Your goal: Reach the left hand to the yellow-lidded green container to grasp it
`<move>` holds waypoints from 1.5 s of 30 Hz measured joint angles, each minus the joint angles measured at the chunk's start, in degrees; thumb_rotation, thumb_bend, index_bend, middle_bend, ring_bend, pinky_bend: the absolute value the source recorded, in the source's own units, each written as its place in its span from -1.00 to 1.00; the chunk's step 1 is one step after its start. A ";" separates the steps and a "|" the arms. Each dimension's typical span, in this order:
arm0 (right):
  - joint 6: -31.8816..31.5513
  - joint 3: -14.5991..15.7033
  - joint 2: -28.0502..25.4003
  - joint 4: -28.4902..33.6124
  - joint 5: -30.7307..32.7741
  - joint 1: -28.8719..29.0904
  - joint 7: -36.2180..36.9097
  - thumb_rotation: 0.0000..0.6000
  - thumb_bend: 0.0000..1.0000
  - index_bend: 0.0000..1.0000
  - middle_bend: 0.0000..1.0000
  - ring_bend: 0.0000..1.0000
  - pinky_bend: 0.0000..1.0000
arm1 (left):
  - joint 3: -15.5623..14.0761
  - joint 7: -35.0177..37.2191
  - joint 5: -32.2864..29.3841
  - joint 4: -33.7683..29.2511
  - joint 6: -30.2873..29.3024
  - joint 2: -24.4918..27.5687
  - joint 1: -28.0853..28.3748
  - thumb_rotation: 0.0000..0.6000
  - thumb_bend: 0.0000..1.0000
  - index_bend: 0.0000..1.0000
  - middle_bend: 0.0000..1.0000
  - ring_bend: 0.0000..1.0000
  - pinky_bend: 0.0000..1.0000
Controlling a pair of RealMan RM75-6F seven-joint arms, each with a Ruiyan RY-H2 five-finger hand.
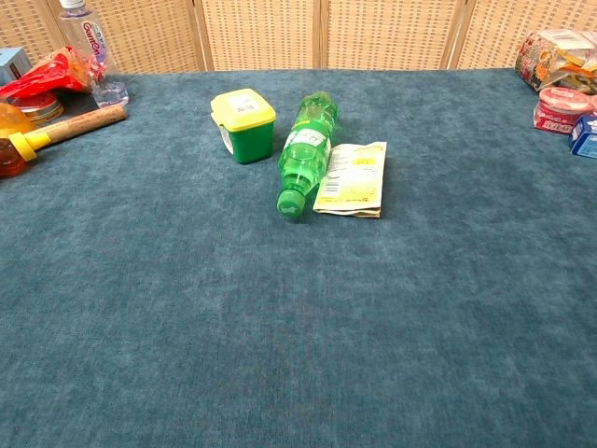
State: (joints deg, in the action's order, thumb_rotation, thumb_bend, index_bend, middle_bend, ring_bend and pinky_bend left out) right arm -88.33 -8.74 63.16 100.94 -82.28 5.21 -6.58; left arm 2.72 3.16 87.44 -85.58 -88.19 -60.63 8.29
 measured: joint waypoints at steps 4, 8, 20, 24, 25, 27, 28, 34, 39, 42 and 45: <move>0.22 0.00 0.02 -0.04 0.12 0.09 0.20 1.00 -1.00 -0.92 -1.00 -1.00 -1.00 | -0.05 -0.10 -0.13 0.41 0.67 -0.22 0.02 1.00 -1.00 -0.99 -1.00 -1.00 -0.92; -0.29 -0.05 -0.08 0.29 -0.27 0.01 0.02 1.00 -1.00 -0.92 -1.00 -1.00 -1.00 | 0.04 0.02 -0.35 1.05 2.17 -0.86 0.63 1.00 -1.00 -0.99 -1.00 -1.00 -0.92; -1.21 0.68 -0.61 2.31 -2.45 -0.34 -0.92 1.00 -1.00 -0.92 -1.00 -1.00 -1.00 | 2.44 -1.14 6.01 9.08 12.15 -5.28 13.90 1.00 -1.00 -1.00 -1.00 -1.00 -0.91; -1.33 0.74 -0.79 2.72 -2.68 -0.41 -0.63 1.00 -1.00 -0.92 -1.00 -1.00 -1.00 | 2.95 0.06 10.61 17.11 15.10 -8.62 20.91 1.00 -1.00 -1.00 -1.00 -1.00 -0.90; -1.39 0.72 -0.86 2.80 -2.69 -0.44 -0.50 1.00 -1.00 -0.92 -1.00 -1.00 -1.00 | 2.98 0.30 11.35 18.63 16.12 -9.32 22.46 1.00 -1.00 -1.00 -1.00 -1.00 -0.90; -1.53 0.70 -1.05 2.92 -2.80 -0.52 -0.25 1.00 -1.00 -0.92 -1.00 -1.00 -1.00 | 2.99 0.62 12.60 21.00 18.90 -10.80 25.72 1.00 -1.00 -1.00 -1.00 -1.00 -0.88; -1.56 0.70 -1.11 2.97 -2.85 -0.54 -0.16 1.00 -1.00 -0.92 -1.00 -1.00 -1.00 | 2.97 0.64 13.02 21.76 20.13 -11.41 27.02 1.00 -1.00 -1.00 -1.00 -1.00 -0.87; -1.43 0.71 -1.38 3.13 -2.86 -0.56 0.49 1.00 -1.00 -0.92 -1.00 -1.00 -1.00 | 2.94 -0.82 13.77 26.27 28.18 -15.87 34.48 1.00 -1.00 -1.00 -1.00 -1.00 -0.86; -1.45 0.62 -1.69 3.35 -2.79 -0.61 1.08 1.00 -1.00 -0.92 -1.00 -1.00 -1.00 | 3.05 -2.78 13.13 29.84 32.99 -19.55 39.49 1.00 -1.00 -1.00 -1.00 -1.00 -0.85; -1.69 0.55 -1.93 3.52 -2.84 -0.73 1.57 1.00 -1.00 -0.92 -1.00 -1.00 -1.00 | 3.23 -3.74 12.39 31.57 34.91 -21.27 41.78 1.00 -1.00 -1.00 -1.00 -1.00 -0.83; -1.83 0.51 -2.21 3.75 -2.90 -0.84 2.08 1.00 -1.00 -0.92 -1.00 -1.00 -1.00 | 3.39 -4.75 11.57 32.89 36.46 -22.85 43.68 1.00 -1.00 -1.00 -1.00 -1.00 -0.83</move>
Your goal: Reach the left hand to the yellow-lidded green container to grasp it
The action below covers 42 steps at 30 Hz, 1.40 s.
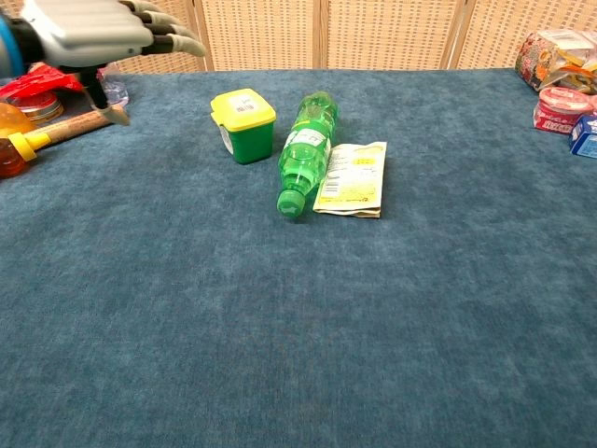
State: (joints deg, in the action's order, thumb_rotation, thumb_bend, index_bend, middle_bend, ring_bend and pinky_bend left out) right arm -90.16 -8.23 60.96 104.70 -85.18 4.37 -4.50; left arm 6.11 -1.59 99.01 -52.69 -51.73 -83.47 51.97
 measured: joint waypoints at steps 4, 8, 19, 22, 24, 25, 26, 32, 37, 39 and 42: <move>-0.09 -0.03 -0.32 0.22 -0.08 -0.10 0.65 1.00 -1.00 -0.92 -1.00 -1.00 -1.00 | 0.29 -1.01 -1.32 1.40 1.70 -2.27 1.83 1.00 -1.00 -1.00 -1.00 -1.00 -0.83; -0.12 0.03 -0.60 0.38 -0.22 -0.19 1.10 1.00 -1.00 -0.92 -1.00 -1.00 -1.00 | 0.47 -2.07 -2.58 3.35 3.42 -5.13 3.72 1.00 -1.00 -1.00 -1.00 -1.00 -0.83; 0.67 0.09 -0.85 0.23 0.32 -0.08 1.72 1.00 -1.00 -0.92 -1.00 -1.00 -1.00 | -0.09 -2.91 -5.11 10.78 7.90 -12.81 8.58 1.00 -1.00 -1.00 -1.00 -1.00 -0.82; 1.01 0.17 -0.90 0.07 0.40 0.03 1.83 1.00 -1.00 -0.92 -1.00 -1.00 -1.00 | -0.50 -2.49 -5.50 12.90 8.40 -14.52 9.36 1.00 -1.00 -1.00 -1.00 -1.00 -0.75; 1.04 0.18 -0.87 0.03 0.36 0.07 1.85 1.00 -1.00 -0.92 -1.00 -1.00 -1.00 | -0.75 -2.03 -5.84 14.38 8.72 -15.69 9.80 1.00 -1.00 -1.00 -1.00 -1.00 -0.62; 1.04 0.18 -0.85 0.02 0.36 0.08 1.85 1.00 -1.00 -0.92 -1.00 -1.00 -1.00 | -0.89 -1.79 -5.99 14.96 8.88 -16.19 9.99 1.00 -1.00 -0.98 -1.00 -0.92 -0.41; 1.05 0.17 -0.83 0.01 0.36 0.09 1.84 1.00 -1.00 -0.92 -1.00 -1.00 -1.00 | -1.08 -1.51 -6.06 15.50 8.94 -16.64 10.17 1.00 -1.00 -0.92 -1.00 -0.79 -0.19; 0.95 0.15 -0.93 0.19 0.27 0.07 1.99 1.00 -1.00 -0.92 -1.00 -1.00 -1.00 | -2.57 0.29 -5.34 18.42 7.26 -18.70 10.97 1.00 -0.99 -0.20 0.01 0.29 0.60; 0.82 0.16 -1.03 0.12 0.21 -0.02 2.34 1.00 -1.00 -0.92 -1.00 -1.00 -1.00 | -2.79 1.61 -5.15 19.76 3.92 -19.58 11.26 1.00 -0.87 0.18 0.44 0.64 0.78; 0.75 0.17 -1.04 0.19 0.12 -0.03 2.34 1.00 -1.00 -0.92 -1.00 -1.00 -1.00 | -2.78 1.85 -5.12 19.81 2.61 -19.34 11.40 1.00 -0.84 0.23 0.50 0.68 0.80; 0.61 0.20 -1.01 0.30 -0.08 -0.06 2.23 1.00 -1.00 -0.92 -1.00 -1.00 -1.00 | -2.73 1.92 -5.07 18.84 0.82 -18.17 11.49 1.00 -0.82 0.25 0.52 0.70 0.80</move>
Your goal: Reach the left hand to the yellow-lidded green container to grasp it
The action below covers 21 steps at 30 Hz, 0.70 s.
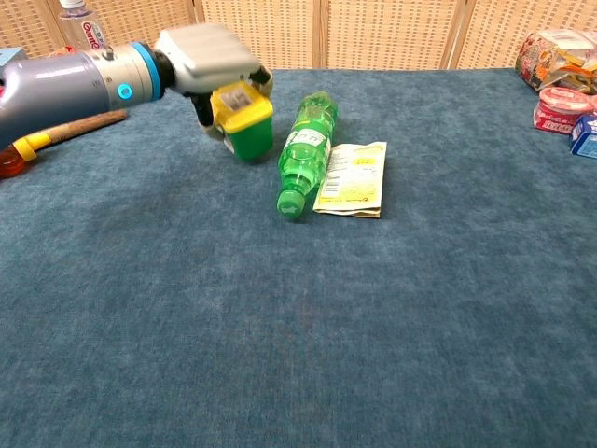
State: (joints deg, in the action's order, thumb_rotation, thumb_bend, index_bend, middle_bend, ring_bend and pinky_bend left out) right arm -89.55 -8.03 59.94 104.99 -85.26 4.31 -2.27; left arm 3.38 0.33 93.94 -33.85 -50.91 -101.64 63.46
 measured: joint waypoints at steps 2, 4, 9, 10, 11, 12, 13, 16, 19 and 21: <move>-0.04 0.03 -0.01 0.11 -0.08 -0.02 -0.11 1.00 -1.00 -0.92 -1.00 -1.00 -1.00 | 0.07 -0.16 -0.01 -1.15 -0.81 0.92 -0.01 1.00 -0.82 0.25 0.52 0.70 0.80; -0.09 0.08 -0.03 0.16 -0.11 -0.07 -0.21 1.00 -1.00 -0.92 -1.00 -1.00 -1.00 | 0.30 -0.50 -0.15 -2.97 -1.81 2.15 -0.11 1.00 -0.81 0.25 0.52 0.70 0.80; -0.28 0.05 -0.10 0.30 -0.25 -0.11 -0.48 1.00 -1.00 -0.92 -1.00 -1.00 -1.00 | 1.21 -2.53 -0.73 -9.46 -4.08 6.64 -0.51 1.00 -0.82 0.26 0.51 0.70 0.80; -0.32 0.05 -0.10 0.31 -0.30 -0.11 -0.59 1.00 -1.00 -0.92 -1.00 -1.00 -1.00 | 1.42 -3.08 -0.88 -10.90 -4.39 7.66 -0.59 1.00 -0.82 0.26 0.51 0.70 0.80; -0.37 0.04 -0.10 0.34 -0.35 -0.11 -0.68 1.00 -1.00 -0.92 -1.00 -1.00 -1.00 | 1.64 -3.67 -1.04 -12.42 -4.66 8.73 -0.67 1.00 -0.81 0.26 0.51 0.70 0.80; -0.42 0.02 -0.11 0.38 -0.38 -0.12 -0.74 1.00 -1.00 -0.92 -1.00 -1.00 -1.00 | 1.96 -4.54 -1.29 -14.53 -4.98 10.27 -0.78 1.00 -0.82 0.26 0.51 0.70 0.80; -0.48 0.02 -0.12 0.41 -0.40 -0.14 -0.81 1.00 -1.00 -0.92 -1.00 -1.00 -1.00 | 2.21 -5.22 -1.49 -16.16 -5.18 11.46 -0.86 1.00 -0.82 0.26 0.51 0.70 0.80; -0.52 -0.02 -0.14 0.62 -0.44 -0.11 -1.11 1.00 -1.00 -0.92 -1.00 -1.00 -1.00 | 3.18 -7.62 -2.34 -21.74 -5.70 15.43 -1.17 1.00 -0.82 0.25 0.51 0.70 0.80; -0.56 -0.05 -0.16 0.83 -0.53 -0.08 -1.35 1.00 -1.00 -0.92 -1.00 -1.00 -1.00 | 4.21 -10.17 -3.43 -26.99 -6.04 19.05 -1.57 1.00 -0.82 0.25 0.51 0.70 0.80; -0.65 -0.01 -0.18 0.95 -0.63 -0.12 -1.39 1.00 -1.00 -0.92 -1.00 -1.00 -1.00 | 4.87 -11.93 -4.30 -30.03 -6.13 21.31 -1.89 1.00 -0.82 0.25 0.51 0.70 0.80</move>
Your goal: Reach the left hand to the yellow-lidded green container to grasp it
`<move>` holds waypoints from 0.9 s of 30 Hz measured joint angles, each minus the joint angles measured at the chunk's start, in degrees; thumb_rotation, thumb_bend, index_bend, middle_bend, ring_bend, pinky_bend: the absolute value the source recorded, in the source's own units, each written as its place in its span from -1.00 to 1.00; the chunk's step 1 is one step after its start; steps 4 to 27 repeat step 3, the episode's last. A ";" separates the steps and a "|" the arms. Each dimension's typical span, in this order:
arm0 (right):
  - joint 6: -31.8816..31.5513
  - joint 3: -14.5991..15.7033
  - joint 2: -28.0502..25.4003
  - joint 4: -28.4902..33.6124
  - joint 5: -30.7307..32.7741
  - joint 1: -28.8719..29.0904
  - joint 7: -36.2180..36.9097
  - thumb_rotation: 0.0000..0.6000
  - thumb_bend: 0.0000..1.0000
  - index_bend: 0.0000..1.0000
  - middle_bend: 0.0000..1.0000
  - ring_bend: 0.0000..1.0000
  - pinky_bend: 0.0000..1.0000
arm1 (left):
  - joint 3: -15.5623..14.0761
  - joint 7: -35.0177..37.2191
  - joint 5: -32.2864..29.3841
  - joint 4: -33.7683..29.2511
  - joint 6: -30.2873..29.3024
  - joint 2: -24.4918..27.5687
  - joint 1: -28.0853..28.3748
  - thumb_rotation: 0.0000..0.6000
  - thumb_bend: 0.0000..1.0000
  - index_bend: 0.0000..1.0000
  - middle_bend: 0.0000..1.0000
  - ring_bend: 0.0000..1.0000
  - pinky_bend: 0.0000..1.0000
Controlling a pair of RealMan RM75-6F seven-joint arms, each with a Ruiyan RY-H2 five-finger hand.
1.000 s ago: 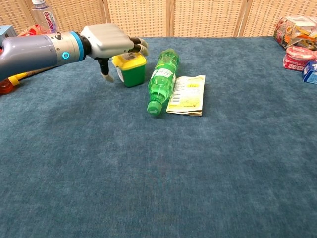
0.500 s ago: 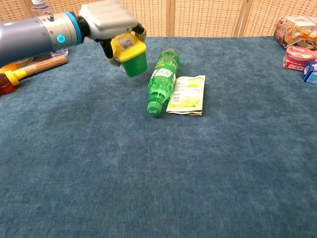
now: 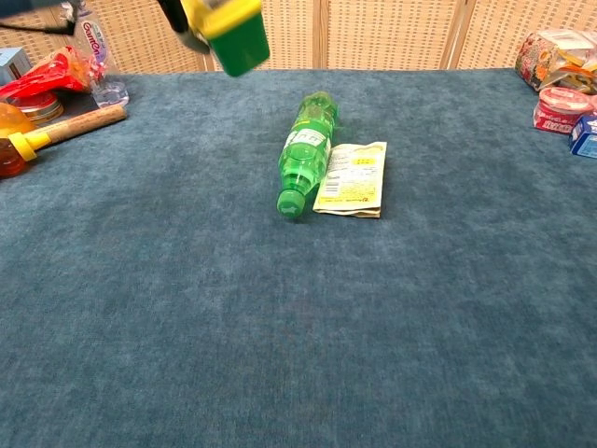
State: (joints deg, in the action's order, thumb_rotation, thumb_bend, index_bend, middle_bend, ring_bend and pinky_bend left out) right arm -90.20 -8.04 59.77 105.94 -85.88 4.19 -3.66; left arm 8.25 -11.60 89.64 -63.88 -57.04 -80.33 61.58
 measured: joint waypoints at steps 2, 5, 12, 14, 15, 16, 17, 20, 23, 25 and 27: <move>-0.14 0.04 -0.01 0.06 -0.10 -0.08 0.01 1.00 -1.00 -0.92 -1.00 -1.00 -1.00 | 0.50 -1.42 -0.76 -1.99 -0.02 1.34 -0.28 1.00 -0.82 0.25 0.51 0.70 0.80; -0.19 0.07 0.00 0.09 -0.13 -0.13 0.13 1.00 -1.00 -0.92 -1.00 -1.00 -1.00 | 0.80 -2.22 -1.23 -2.96 -0.02 1.92 -0.46 1.00 -0.82 0.25 0.51 0.70 0.80; -0.19 0.07 0.00 0.09 -0.13 -0.13 0.13 1.00 -1.00 -0.92 -1.00 -1.00 -1.00 | 0.80 -2.22 -1.23 -2.96 -0.02 1.92 -0.46 1.00 -0.82 0.25 0.51 0.70 0.80; -0.19 0.07 0.00 0.09 -0.13 -0.13 0.13 1.00 -1.00 -0.92 -1.00 -1.00 -1.00 | 0.80 -2.22 -1.23 -2.96 -0.02 1.92 -0.46 1.00 -0.82 0.25 0.51 0.70 0.80; -0.19 0.07 0.00 0.09 -0.13 -0.13 0.13 1.00 -1.00 -0.92 -1.00 -1.00 -1.00 | 0.80 -2.22 -1.23 -2.96 -0.02 1.92 -0.46 1.00 -0.82 0.25 0.51 0.70 0.80; -0.19 0.07 0.00 0.09 -0.13 -0.13 0.13 1.00 -1.00 -0.92 -1.00 -1.00 -1.00 | 0.80 -2.22 -1.23 -2.96 -0.02 1.92 -0.46 1.00 -0.82 0.25 0.51 0.70 0.80; -0.19 0.07 0.00 0.09 -0.13 -0.13 0.13 1.00 -1.00 -0.92 -1.00 -1.00 -1.00 | 0.80 -2.22 -1.23 -2.96 -0.02 1.92 -0.46 1.00 -0.82 0.25 0.51 0.70 0.80; -0.19 0.07 0.00 0.09 -0.13 -0.13 0.13 1.00 -1.00 -0.92 -1.00 -1.00 -1.00 | 0.80 -2.22 -1.23 -2.96 -0.02 1.92 -0.46 1.00 -0.82 0.25 0.51 0.70 0.80; -0.19 0.07 0.00 0.09 -0.13 -0.13 0.13 1.00 -1.00 -0.92 -1.00 -1.00 -1.00 | 0.80 -2.22 -1.23 -2.96 -0.02 1.92 -0.46 1.00 -0.82 0.25 0.51 0.70 0.80; -0.19 0.07 0.00 0.09 -0.13 -0.13 0.13 1.00 -1.00 -0.92 -1.00 -1.00 -1.00 | 0.80 -2.22 -1.23 -2.96 -0.02 1.92 -0.46 1.00 -0.82 0.25 0.51 0.70 0.80; -0.19 0.07 0.00 0.09 -0.13 -0.13 0.13 1.00 -1.00 -0.92 -1.00 -1.00 -1.00 | 0.80 -2.22 -1.23 -2.96 -0.02 1.92 -0.46 1.00 -0.82 0.25 0.51 0.70 0.80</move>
